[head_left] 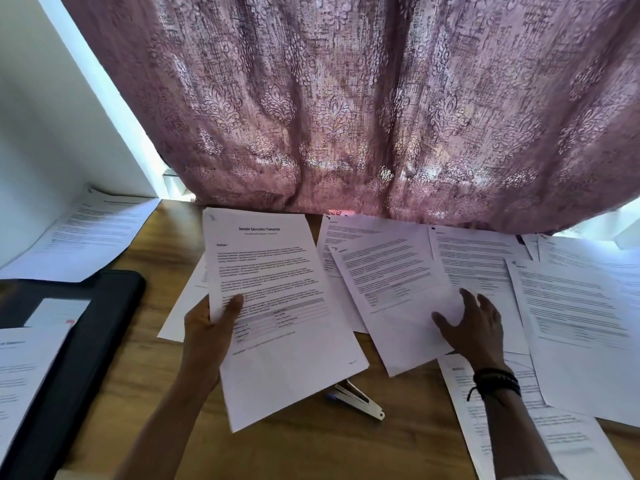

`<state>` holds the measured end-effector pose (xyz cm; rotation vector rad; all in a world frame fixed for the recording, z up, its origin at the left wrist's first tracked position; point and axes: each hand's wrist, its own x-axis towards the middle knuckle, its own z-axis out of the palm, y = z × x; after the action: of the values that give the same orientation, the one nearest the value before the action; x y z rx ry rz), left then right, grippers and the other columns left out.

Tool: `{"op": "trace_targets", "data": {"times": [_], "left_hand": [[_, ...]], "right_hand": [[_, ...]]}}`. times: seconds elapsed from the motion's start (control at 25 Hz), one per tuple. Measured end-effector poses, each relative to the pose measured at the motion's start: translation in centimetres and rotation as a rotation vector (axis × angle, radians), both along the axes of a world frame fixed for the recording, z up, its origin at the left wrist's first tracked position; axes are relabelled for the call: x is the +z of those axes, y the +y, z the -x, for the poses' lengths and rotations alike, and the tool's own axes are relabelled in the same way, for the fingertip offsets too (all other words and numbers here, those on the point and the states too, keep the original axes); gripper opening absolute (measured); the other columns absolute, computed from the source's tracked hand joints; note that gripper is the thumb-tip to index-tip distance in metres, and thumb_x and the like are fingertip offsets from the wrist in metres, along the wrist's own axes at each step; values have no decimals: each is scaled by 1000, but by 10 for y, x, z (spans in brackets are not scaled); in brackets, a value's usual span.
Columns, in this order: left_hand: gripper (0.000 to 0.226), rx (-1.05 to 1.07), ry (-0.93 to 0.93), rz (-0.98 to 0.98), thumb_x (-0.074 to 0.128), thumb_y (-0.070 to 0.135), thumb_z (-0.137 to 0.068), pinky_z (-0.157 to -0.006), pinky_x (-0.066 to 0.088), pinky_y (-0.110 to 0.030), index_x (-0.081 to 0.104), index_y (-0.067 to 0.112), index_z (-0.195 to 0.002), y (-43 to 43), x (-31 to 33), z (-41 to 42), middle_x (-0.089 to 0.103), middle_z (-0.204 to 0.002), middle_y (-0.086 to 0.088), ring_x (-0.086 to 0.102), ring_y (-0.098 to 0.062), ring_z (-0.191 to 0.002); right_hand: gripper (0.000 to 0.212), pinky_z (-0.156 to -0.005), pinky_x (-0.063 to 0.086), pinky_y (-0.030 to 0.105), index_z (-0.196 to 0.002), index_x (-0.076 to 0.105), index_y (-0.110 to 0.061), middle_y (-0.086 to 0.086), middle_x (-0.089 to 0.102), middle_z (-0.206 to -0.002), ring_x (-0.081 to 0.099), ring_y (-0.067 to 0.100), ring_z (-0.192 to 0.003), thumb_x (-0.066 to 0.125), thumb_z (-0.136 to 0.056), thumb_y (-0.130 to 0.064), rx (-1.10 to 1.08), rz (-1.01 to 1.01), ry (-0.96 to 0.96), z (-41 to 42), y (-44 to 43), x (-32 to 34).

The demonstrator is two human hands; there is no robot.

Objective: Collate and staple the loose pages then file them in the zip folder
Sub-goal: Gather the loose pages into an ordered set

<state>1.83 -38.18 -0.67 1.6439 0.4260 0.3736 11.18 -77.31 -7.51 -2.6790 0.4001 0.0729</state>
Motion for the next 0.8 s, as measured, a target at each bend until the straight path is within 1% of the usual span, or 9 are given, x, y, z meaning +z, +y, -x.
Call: {"op": "trace_targets", "data": {"times": [0.16, 0.28, 0.4, 0.48, 0.52, 0.6, 0.68, 0.72, 0.8], "left_hand": [[12, -19, 15, 5, 62, 15, -91, -58, 56, -20, 67, 22, -100, -9, 0, -3, 74, -92, 12, 72, -12, -80], [13, -25, 28, -7, 62, 16, -92, -57, 55, -18, 66, 18, -104, -13, -1, -3, 74, -92, 11, 71, -9, -80], [12, -40, 31, 26, 62, 17, -91, -58, 56, -18, 65, 22, -102, -15, 1, -3, 74, -90, 18, 71, -9, -80], [11, -43, 34, 70, 62, 17, -91, -57, 56, -19, 66, 24, -100, -16, 4, -4, 74, -89, 18, 72, -10, -79], [11, -45, 38, 104, 62, 17, -92, -57, 57, -20, 66, 23, -100, -17, 5, -5, 75, -89, 16, 72, -12, -78], [12, -52, 54, 184, 61, 17, -92, -57, 57, -22, 66, 21, -102, -19, 8, -6, 76, -90, 11, 73, -16, -79], [14, -77, 64, 270, 60, 16, -92, -58, 57, -23, 66, 18, -106, -23, 10, -9, 76, -93, 5, 73, -18, -80], [16, -85, 70, 309, 60, 16, -92, -58, 57, -24, 66, 18, -107, -25, 11, -10, 76, -94, 3, 74, -18, -80], [20, -98, 81, 376, 62, 18, -91, -63, 58, -29, 67, 17, -110, -29, 11, -14, 76, -100, -1, 74, -21, -84]], "right_hand": [[96, -103, 37, 56, -149, 32, -20, 22, 39, -143, 39, 43, -131, 78, -73, -56, 19, 41, 132, -14, -10, 10], [103, -100, 41, 53, -147, 33, -19, 24, 42, -138, 45, 44, -125, 85, -65, -54, 4, -41, 152, -21, -14, 15], [87, -97, 46, 49, -144, 40, -20, 20, 53, -136, 52, 40, -123, 87, -71, -31, 54, -135, 91, -24, -16, 19], [74, -90, 53, 49, -142, 47, -27, 16, 59, -134, 56, 36, -120, 80, -77, -12, 95, -212, -7, -23, -16, 26], [71, -86, 55, 46, -141, 49, -29, 12, 59, -135, 56, 34, -122, 75, -79, -5, 129, -265, -51, -20, -15, 30], [62, -89, 51, 34, -132, 57, -33, 0, 60, -131, 57, 25, -122, 68, -84, 4, 189, -433, -134, -12, -11, 42], [52, -94, 52, 30, -116, 65, -36, -16, 63, -122, 61, 10, -114, 65, -86, 7, 192, -721, -167, -1, -2, 54], [47, -92, 54, 28, -115, 68, -34, -18, 65, -121, 63, 9, -113, 67, -86, 4, 185, -883, -160, 5, 3, 59], [45, -90, 57, 34, -122, 68, -23, -6, 69, -123, 66, 17, -114, 72, -79, -10, 181, -1157, -117, 16, 11, 63]]}}
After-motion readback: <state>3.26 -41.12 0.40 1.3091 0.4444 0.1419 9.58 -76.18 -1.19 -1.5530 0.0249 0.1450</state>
